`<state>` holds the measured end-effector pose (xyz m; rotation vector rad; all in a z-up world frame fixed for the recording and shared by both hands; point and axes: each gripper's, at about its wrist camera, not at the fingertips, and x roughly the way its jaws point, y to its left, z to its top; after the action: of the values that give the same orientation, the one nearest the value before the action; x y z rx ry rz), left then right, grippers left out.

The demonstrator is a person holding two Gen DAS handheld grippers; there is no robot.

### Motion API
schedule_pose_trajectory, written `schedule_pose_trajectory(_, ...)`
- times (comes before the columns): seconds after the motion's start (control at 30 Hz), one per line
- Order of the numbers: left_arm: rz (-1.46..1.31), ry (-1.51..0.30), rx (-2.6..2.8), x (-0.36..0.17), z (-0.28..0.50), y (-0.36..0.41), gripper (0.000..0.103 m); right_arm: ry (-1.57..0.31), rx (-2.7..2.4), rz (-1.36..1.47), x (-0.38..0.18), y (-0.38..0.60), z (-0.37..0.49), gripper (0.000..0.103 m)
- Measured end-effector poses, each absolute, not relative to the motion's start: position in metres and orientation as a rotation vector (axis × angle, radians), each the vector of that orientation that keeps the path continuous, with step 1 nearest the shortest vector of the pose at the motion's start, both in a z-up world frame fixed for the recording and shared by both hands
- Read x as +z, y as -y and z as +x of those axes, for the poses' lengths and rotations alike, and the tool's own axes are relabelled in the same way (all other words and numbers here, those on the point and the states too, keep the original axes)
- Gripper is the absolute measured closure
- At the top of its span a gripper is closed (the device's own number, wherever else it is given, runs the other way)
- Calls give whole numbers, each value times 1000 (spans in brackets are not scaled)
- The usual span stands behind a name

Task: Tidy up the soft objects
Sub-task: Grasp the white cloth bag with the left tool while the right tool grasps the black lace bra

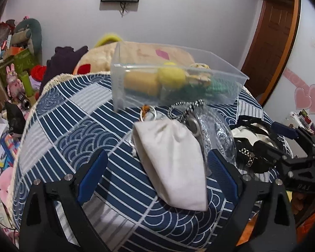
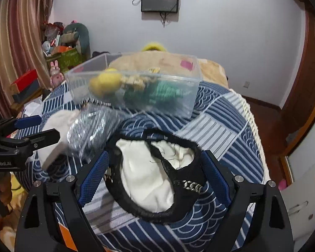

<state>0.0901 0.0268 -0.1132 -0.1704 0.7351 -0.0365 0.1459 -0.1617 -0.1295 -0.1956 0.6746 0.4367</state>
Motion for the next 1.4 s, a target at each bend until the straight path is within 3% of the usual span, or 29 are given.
schedule_pose_trajectory(0.1,-193,-749,-45,-119,93,-26,15,-675,425,-208,-133,161,142,13)
schedule_pose_trajectory(0.17,-208,-751,-51,-122,93,-26,32,-677,426,-205,-133,160,141,7)
schedule_pose_trajectory(0.27,-217,-771,-80,-125,96,-26,49,-679,433,-199,-133,162,140,6)
schedule_pose_trajectory(0.47,-244,-787,-118,-130,93,-26,72,-703,438,-198,-138,161,144,0)
schedule_pose_trajectory(0.7,-246,-759,-108,-119,82,-29,79,-716,425,-191,-147,160,145,0)
schedule_pose_trajectory(0.9,-238,-728,-92,-109,72,-33,81,-697,426,-189,-144,161,143,27)
schedule_pose_trajectory(1.03,-221,-700,-68,-101,69,-35,81,-689,434,-184,-143,162,143,50)
schedule_pose_trajectory(1.17,-227,-683,-54,-95,66,-40,81,-678,435,-167,-141,164,143,66)
schedule_pose_trajectory(1.4,-228,-635,-32,-80,64,-49,81,-646,448,-130,-128,171,144,81)
